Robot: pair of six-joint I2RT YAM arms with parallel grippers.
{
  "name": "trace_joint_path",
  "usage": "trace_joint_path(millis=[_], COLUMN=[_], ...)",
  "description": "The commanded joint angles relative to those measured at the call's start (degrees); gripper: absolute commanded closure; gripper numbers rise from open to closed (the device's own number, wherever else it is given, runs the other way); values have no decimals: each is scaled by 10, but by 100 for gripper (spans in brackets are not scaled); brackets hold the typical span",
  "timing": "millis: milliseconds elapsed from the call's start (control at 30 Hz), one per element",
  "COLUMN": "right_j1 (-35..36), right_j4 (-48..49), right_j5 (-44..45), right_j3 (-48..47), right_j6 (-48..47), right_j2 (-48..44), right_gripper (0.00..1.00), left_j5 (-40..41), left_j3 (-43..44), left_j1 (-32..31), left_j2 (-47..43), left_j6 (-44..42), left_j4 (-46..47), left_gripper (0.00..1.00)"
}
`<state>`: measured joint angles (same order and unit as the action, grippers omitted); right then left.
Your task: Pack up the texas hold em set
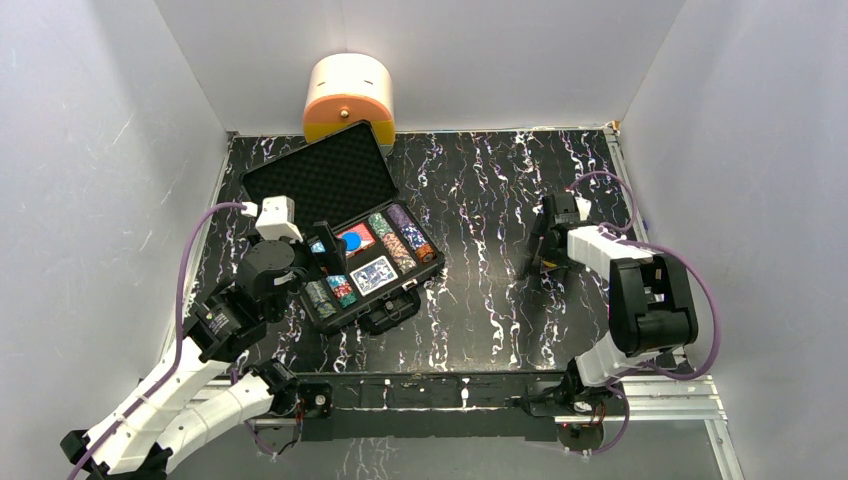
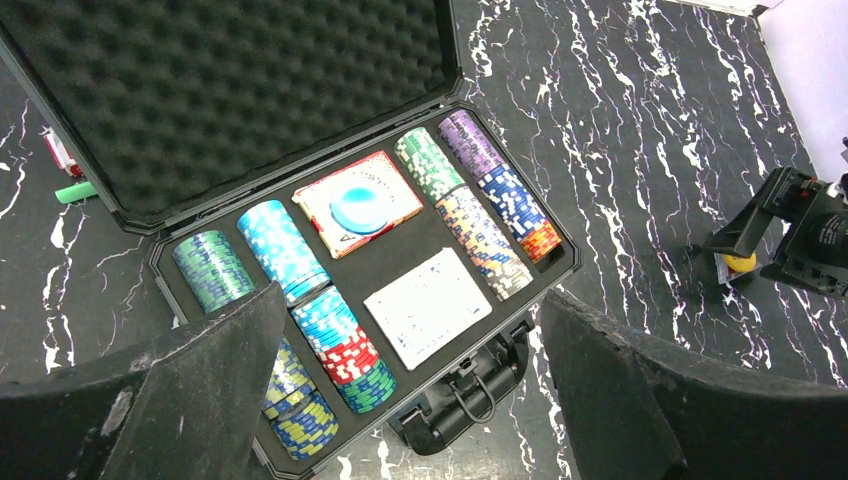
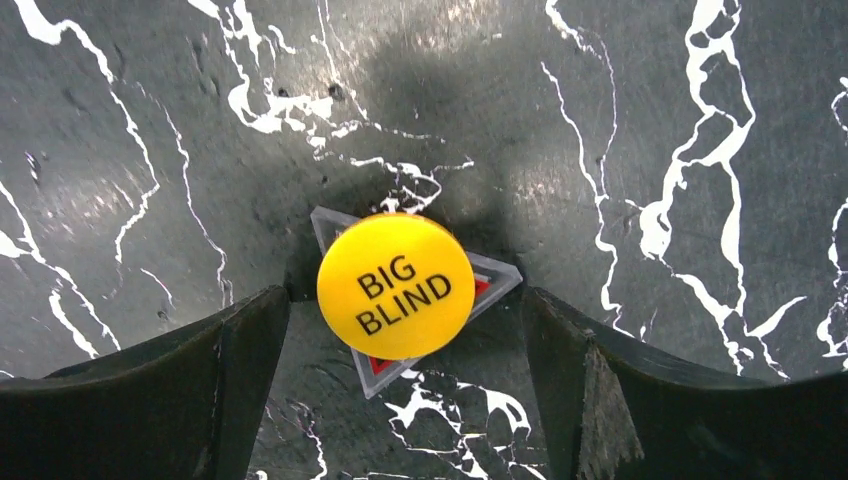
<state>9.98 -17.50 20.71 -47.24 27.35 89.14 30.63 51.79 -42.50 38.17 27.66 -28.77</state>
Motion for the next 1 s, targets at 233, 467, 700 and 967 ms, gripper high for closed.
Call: trace_joint_path(millis=[233, 467, 700, 967], right_j1=[-26, -27, -26, -16], right_j4=[-2, -4, 1, 27], right_j5=[-47, -59, -80, -111], right_j3=[-51, -46, -50, -41], right_j6=[-27, -27, -35, -46], right_j2=[49, 46, 55, 4], right_gripper=[13, 20, 33, 37], left_j5=[12, 14, 12, 13], left_j3=[8, 16, 17, 16], left_j1=[1, 0, 0, 1], left_j2=[0, 0, 1, 1], left_j6=[-9, -10, -9, -9], left_j4=[4, 5, 5, 5], left_gripper=[2, 2, 2, 2])
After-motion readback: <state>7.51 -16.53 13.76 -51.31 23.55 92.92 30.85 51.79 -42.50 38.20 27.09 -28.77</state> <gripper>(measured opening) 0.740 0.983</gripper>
